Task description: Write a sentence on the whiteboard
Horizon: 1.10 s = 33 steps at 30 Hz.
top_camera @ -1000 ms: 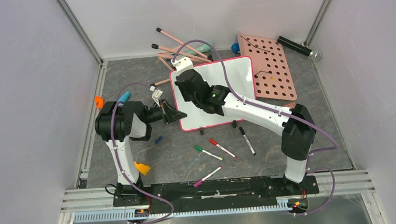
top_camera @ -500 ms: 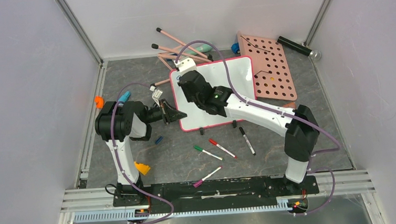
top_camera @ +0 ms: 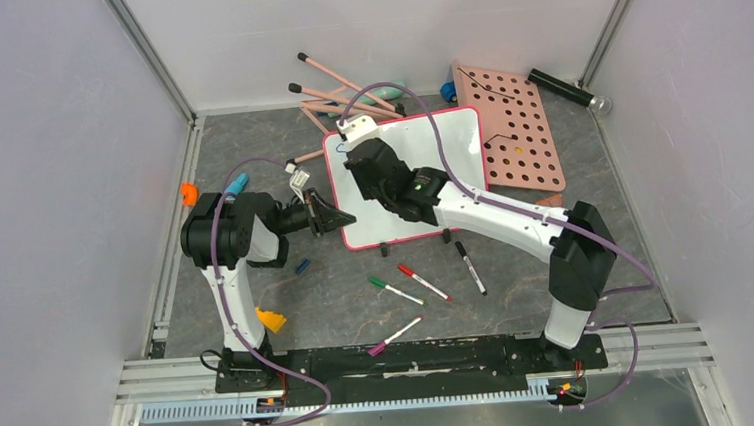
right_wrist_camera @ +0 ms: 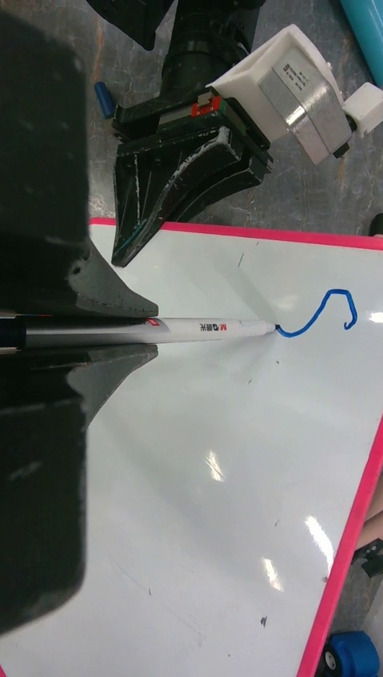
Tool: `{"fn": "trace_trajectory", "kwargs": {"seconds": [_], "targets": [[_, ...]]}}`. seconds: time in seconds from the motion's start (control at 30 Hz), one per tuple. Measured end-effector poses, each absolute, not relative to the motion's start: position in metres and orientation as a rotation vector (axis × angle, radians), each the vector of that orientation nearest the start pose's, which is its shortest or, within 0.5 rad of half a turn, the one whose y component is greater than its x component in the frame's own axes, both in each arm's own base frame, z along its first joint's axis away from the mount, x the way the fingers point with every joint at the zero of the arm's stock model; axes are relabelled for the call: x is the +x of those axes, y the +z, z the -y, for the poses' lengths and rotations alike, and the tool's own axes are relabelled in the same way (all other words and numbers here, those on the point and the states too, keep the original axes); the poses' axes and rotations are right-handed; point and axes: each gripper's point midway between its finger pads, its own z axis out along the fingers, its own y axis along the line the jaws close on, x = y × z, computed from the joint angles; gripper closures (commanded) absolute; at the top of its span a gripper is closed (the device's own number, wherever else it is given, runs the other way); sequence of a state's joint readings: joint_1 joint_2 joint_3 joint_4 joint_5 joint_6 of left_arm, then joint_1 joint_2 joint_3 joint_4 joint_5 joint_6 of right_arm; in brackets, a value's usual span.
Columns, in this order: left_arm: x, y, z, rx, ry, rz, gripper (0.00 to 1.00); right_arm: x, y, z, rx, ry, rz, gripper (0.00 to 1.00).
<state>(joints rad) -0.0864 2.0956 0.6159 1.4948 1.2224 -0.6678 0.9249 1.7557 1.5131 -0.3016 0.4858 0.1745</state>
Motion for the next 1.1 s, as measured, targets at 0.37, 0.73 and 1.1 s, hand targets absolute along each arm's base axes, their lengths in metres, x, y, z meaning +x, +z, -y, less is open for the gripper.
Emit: {"fn": "trace_trajectory", "kwargs": {"seconds": [0.37, 0.73, 1.1], "targets": [[0.328, 0.072, 0.203, 0.578, -1.496, -1.693, 0.98, 0.354, 0.212, -0.363, -0.535, 0.247, -2.011, 1.00], [0.327, 0.073, 0.203, 0.583, -1.497, -1.691, 0.98, 0.349, 0.218, -0.377, -0.589, 0.352, -1.995, 1.00], [0.327, 0.073, 0.203, 0.583, -1.497, -1.691, 0.98, 0.354, 0.264, -0.351, -0.500, 0.408, -1.902, 1.00]]}}
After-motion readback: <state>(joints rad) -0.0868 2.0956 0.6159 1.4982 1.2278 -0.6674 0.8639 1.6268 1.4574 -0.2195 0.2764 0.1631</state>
